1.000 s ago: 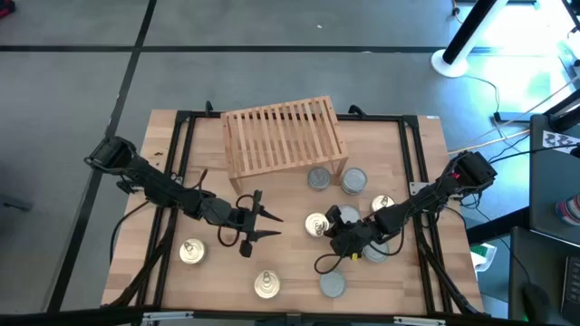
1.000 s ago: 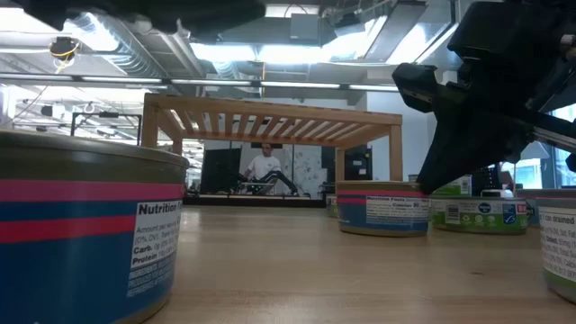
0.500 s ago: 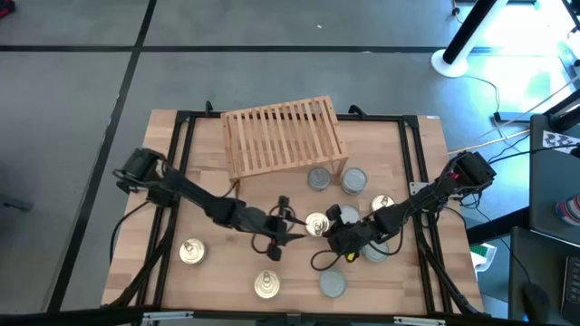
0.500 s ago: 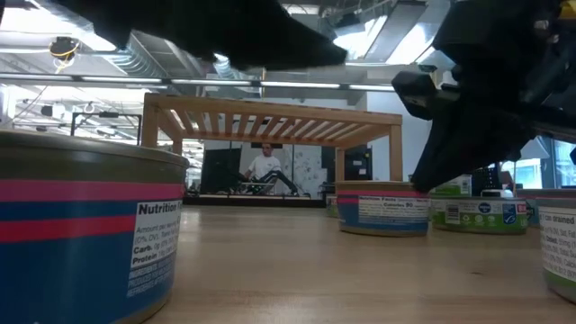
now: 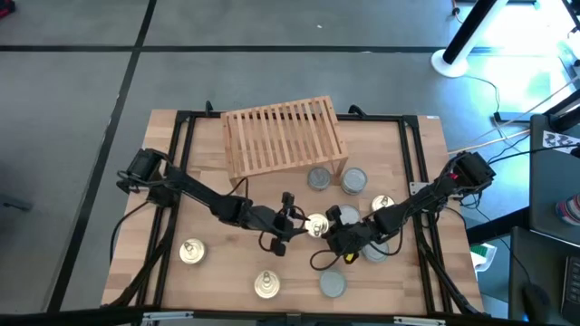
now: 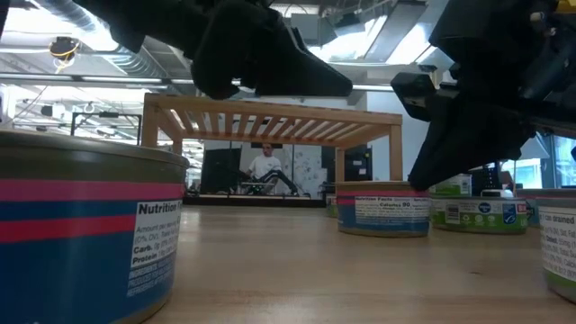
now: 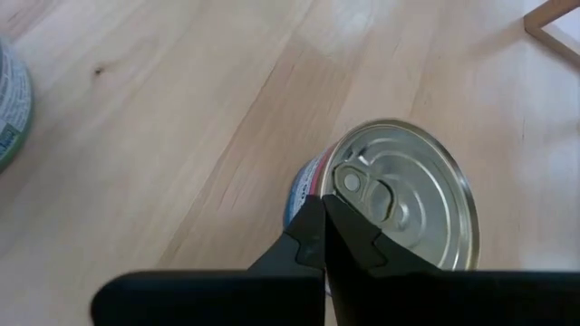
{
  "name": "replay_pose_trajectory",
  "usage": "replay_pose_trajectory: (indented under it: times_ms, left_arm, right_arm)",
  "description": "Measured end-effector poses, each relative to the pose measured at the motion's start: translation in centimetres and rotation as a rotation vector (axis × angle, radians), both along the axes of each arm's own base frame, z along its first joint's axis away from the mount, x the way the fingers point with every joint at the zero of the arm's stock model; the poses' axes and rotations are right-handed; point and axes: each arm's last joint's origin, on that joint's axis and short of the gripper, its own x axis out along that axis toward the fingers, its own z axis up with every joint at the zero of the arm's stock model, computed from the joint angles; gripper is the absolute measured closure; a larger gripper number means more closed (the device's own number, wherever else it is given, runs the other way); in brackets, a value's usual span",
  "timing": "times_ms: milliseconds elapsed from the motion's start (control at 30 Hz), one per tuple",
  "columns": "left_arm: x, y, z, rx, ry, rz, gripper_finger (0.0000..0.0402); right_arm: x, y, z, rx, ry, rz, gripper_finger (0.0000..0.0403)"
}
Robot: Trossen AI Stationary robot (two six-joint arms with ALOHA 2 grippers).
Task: Stack canned seafood by type on shelf
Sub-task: Put the blue tuna can on the shelf
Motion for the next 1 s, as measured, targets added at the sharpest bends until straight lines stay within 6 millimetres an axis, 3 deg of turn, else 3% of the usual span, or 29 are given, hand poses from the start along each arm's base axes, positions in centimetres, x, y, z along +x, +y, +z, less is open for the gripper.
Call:
replay_pose_trajectory:
  times_ms: [433,767,1000]
  left_arm:
    - [-0.3,0.0,-0.4,-0.002,0.026,0.114,0.0128]
    - [-1.1,-0.1,-1.9,0.2,0.217,-0.047,0.0121]
    - [-0.8,-0.2,-3.3,0.297,0.257,-0.096,0.0121]
  right_arm:
    - [0.0,0.0,0.1,-0.003,-0.005,-0.004,0.0403]
    - [0.2,-0.2,0.1,0.04,-0.01,-0.055,0.0403]
    - [0.7,-0.5,0.5,0.082,-0.053,-0.086,0.0403]
